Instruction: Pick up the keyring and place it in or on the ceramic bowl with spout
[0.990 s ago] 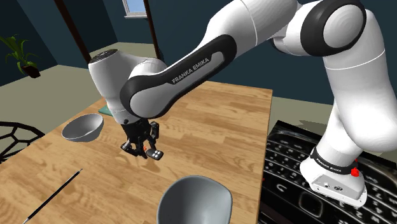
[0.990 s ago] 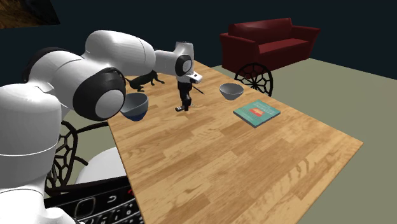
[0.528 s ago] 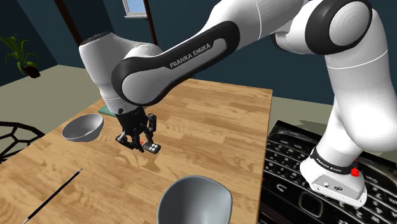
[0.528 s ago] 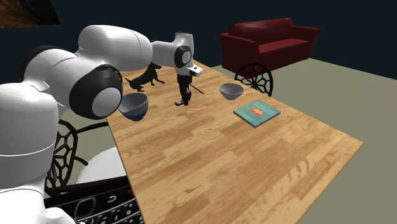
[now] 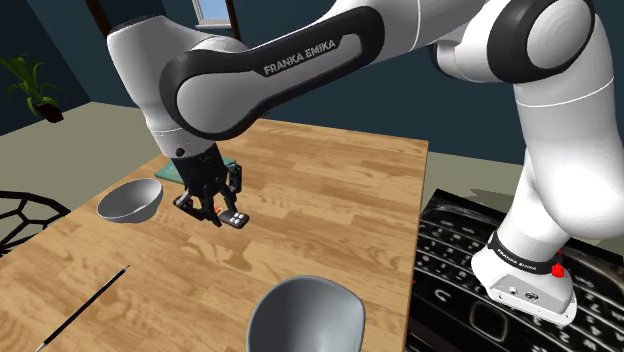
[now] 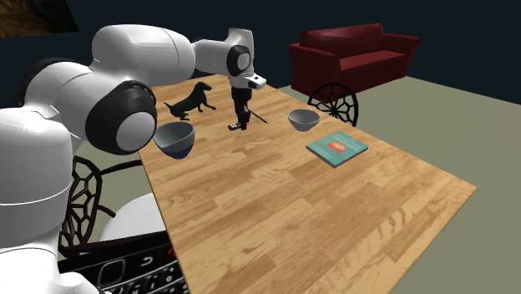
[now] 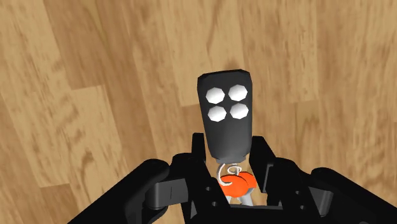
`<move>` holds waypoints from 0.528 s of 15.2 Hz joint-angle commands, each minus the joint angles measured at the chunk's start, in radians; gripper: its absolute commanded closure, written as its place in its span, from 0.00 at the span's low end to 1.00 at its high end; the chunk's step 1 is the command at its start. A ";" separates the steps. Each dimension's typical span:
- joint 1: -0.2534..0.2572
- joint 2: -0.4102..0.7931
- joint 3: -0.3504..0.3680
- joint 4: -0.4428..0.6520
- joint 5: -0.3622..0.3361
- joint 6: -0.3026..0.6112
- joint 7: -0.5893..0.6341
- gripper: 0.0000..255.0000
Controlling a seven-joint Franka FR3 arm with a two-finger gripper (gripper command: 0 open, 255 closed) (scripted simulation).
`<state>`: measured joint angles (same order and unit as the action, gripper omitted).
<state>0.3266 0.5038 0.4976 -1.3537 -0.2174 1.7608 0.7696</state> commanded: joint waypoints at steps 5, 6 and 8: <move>0.013 0.003 0.002 0.090 0.001 -0.086 -0.004 1.00; 0.016 0.004 0.002 0.106 0.001 -0.101 -0.005 1.00; 0.021 0.007 0.003 0.139 0.000 -0.130 -0.006 1.00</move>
<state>0.3486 0.5128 0.5002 -1.2256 -0.2182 1.6437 0.7667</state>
